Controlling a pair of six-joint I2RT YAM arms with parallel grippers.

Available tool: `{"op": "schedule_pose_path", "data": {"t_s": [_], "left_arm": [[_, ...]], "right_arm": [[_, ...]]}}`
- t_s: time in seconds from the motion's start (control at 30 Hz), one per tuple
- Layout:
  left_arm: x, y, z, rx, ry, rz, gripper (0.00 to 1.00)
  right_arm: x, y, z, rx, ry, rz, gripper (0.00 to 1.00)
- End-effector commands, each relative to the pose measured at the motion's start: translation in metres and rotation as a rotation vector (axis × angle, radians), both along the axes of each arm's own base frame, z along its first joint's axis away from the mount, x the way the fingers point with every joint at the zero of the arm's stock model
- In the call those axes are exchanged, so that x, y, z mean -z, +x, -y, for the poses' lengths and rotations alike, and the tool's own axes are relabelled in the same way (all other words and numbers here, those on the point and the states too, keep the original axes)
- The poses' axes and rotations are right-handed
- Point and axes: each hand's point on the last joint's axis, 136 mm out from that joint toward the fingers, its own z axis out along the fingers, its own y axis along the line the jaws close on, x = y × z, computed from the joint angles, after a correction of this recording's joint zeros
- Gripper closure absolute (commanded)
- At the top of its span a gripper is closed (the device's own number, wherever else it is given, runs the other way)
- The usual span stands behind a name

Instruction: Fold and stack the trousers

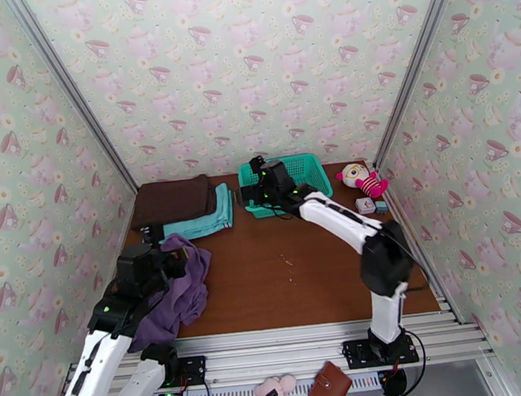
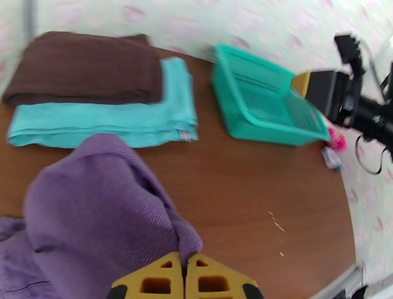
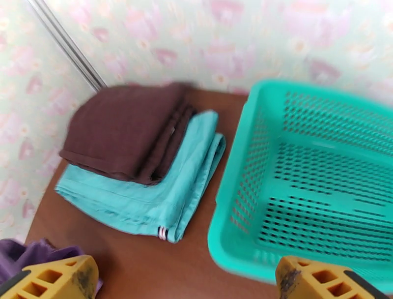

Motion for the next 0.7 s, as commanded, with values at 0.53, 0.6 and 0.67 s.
{"op": "schedule_pose_path", "data": {"t_s": [0.53,0.6,0.67], "left_arm": [[-0.188,0.058,0.086,-0.251,0.147,0.431,1.0],[-0.134,0.066,0.023,-0.412,0.2,0.33,1.0],[-0.101,0.057,-0.032,-0.542,0.189,0.291,1.0]], "right_arm": [[0.036,-0.091,0.19,0.429,0.048,0.007,0.01],[0.039,-0.094,0.182,0.383,0.064,-0.005,0.01],[0.038,-0.095,0.17,0.321,0.102,-0.001,0.0]]}}
